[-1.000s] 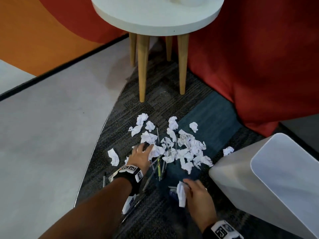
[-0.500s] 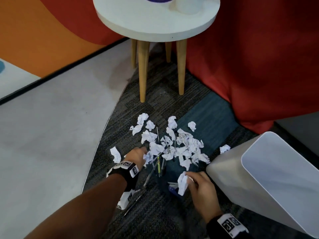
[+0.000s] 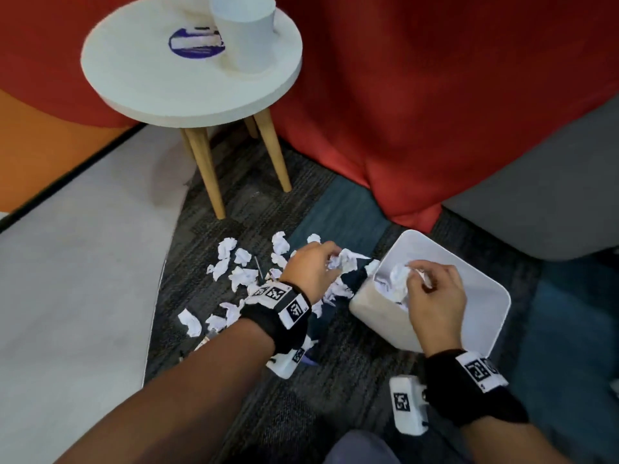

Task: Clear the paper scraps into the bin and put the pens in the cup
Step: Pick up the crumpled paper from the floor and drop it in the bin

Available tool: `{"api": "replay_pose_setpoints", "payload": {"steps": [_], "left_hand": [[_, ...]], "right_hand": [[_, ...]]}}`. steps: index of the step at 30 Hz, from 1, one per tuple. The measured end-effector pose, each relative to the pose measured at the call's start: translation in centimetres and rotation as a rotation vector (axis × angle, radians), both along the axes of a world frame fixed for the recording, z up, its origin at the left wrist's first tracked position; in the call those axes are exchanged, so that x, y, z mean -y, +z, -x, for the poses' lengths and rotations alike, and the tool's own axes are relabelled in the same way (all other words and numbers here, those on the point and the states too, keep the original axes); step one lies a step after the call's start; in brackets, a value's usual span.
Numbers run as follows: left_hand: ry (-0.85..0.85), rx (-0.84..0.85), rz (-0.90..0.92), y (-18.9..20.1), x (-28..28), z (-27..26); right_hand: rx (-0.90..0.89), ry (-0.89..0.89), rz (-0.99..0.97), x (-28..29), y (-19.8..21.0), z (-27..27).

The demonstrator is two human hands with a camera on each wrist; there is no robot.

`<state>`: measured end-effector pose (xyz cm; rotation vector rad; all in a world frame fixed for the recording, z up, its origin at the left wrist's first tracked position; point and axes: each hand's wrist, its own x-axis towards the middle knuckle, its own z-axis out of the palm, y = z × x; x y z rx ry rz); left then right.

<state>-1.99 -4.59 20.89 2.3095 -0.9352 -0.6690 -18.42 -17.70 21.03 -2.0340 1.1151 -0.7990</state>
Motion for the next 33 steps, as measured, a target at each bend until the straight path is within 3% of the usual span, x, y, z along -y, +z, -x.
{"api": "replay_pose_setpoints", "payload": {"steps": [2,6,8,17,22,28,31,33], "left_hand": [[-0.025,0.008,0.042,0.8,1.5,0.5],[-0.066,0.009,0.088,2.0,3.8,2.7],[-0.078,-0.005,0.089,2.2,4.8,3.8],[-0.16,-0.119,0.111,1.5,7.4,6.4],[-0.041,-0.084,0.201,0.1,6.4,6.3],[0.062,-0.049,0.082,-4.8,2.5,3.6],[0.112,-0.052,-0.034,-7.9,-0.6,2.0],[0.133,-0.063,-0.099,-10.1,-2.9,0.9]], "right_hand": [[-0.145,-0.015,-0.016,1.9,-1.1,0.2],[-0.675,0.078,-0.284,4.2,-4.4,1.3],[-0.732,0.073,-0.372,4.5,-4.6,1.8],[-0.239,-0.079,-0.253,2.6,-1.6,3.0],[-0.067,-0.103,-0.133,1.9,-1.7,2.9],[0.017,0.159,-0.056,-2.4,-1.4,0.2],[0.033,0.348,-0.076,-5.1,-3.4,-1.9],[-0.047,0.435,-0.097,-6.7,-6.0,-3.3]]}}
